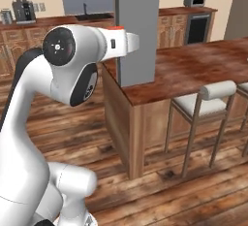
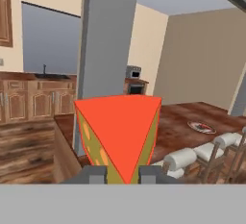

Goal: Take the cheese, fish, and bell pepper from the fridge and place them on the plate on the dining counter to create an appetizer plate.

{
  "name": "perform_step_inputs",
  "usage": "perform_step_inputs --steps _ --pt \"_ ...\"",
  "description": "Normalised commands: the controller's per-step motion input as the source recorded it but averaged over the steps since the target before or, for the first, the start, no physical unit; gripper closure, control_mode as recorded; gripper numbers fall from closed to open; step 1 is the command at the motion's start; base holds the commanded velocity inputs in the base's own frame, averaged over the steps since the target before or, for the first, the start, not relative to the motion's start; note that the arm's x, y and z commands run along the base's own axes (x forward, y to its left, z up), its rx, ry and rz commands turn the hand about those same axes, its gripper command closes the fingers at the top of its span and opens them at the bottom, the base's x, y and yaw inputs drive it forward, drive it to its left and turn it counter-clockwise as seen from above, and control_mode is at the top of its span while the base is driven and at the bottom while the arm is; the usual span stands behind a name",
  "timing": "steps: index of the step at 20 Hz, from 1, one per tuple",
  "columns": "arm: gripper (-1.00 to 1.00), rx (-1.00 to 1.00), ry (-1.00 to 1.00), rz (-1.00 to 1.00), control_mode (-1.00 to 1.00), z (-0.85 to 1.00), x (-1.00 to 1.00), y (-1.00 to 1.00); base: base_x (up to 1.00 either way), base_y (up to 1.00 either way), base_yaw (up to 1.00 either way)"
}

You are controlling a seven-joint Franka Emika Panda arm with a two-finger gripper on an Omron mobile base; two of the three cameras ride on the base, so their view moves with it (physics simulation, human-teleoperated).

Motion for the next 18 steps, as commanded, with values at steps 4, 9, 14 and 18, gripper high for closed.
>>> perform_step_inputs --steps 4,9,14,18 --pt "1.0 0.0 0.0 0.0 1.0 0.0 0.0 0.0 0.32 -0.26 -0.25" --pt "1.0 0.0 0.0 0.0 1.0 0.0 0.0 0.0 0.8 -0.62 -0.13" --pt "1.0 0.0 0.0 0.0 1.0 0.0 0.0 0.0 0.99 -0.89 -0.03" --pt "1.0 0.0 0.0 0.0 1.0 0.0 0.0 0.0 1.0 -1.0 0.0"
